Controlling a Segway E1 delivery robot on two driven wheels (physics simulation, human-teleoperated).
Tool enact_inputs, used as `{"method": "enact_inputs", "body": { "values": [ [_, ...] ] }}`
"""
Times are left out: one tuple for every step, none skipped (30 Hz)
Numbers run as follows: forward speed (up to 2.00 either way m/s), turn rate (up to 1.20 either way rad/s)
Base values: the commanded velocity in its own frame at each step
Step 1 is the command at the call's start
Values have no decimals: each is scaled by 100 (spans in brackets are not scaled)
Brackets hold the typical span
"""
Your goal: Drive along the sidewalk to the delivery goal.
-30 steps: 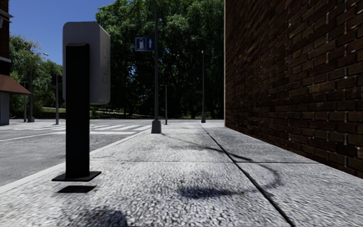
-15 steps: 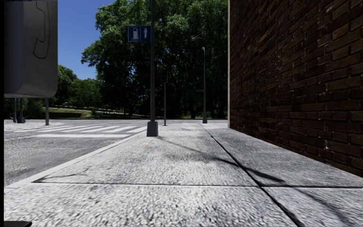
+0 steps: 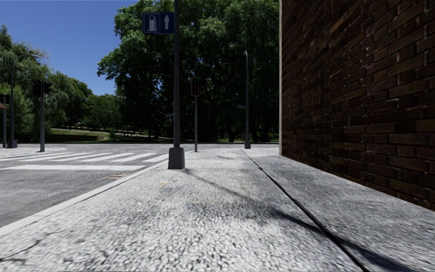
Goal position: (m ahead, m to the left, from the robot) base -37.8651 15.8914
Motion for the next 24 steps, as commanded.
{"method": "enact_inputs", "body": {
  "values": [
    [192,0],
    [192,0],
    [192,0],
    [192,0],
    [192,0],
    [192,0],
    [192,0],
    [192,0],
    [192,0],
    [192,0],
    [192,0],
    [192,0],
    [192,0],
    [192,0],
    [192,0],
    [192,0],
    [192,0],
    [192,0],
    [192,0],
    [192,0],
    [192,0],
    [192,0],
    [192,0],
    [192,0]
  ]
}}
